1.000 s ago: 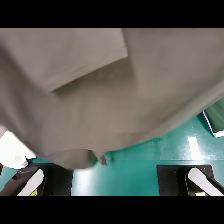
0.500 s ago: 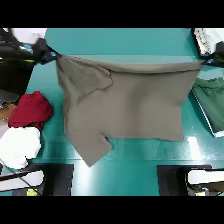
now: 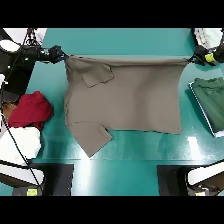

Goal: Fold the shirts.

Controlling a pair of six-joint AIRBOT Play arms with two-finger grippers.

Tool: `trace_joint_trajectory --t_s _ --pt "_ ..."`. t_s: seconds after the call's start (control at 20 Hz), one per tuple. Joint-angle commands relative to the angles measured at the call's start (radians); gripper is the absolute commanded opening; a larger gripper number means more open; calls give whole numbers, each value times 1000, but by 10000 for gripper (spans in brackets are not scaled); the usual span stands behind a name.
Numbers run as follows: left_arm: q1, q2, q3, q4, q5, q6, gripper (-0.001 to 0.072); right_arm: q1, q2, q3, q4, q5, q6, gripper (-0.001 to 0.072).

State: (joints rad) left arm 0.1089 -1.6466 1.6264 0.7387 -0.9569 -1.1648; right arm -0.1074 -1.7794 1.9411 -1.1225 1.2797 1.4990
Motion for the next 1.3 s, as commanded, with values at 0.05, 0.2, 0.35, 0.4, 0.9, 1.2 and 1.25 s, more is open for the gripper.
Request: trace_joint_trajectory --t_s 0.05,0.2,0.35,0.4,0.9,1.2,1.25 --pt "0 -13 9 140 -275 27 23 14 19 -88 -12 153 -64 15" --pt "0 -12 0 333 -394 -64 23 39 89 -260 -66 116 -64 15" --pt "-1 -13 -68 351 -409 -95 24 51 159 -433 -76 19 -64 16" --pt "-4 -13 -97 348 -416 -95 25 51 172 -472 -75 -9 -64 17" --pt "9 47 -206 391 -468 -171 601 48 199 -478 -42 94 -69 382" --pt "15 414 -673 391 -392 -264 602 -41 400 -666 23 93 -137 378" --pt "10 475 -772 370 -363 -281 602 -56 424 -697 32 81 -140 378"
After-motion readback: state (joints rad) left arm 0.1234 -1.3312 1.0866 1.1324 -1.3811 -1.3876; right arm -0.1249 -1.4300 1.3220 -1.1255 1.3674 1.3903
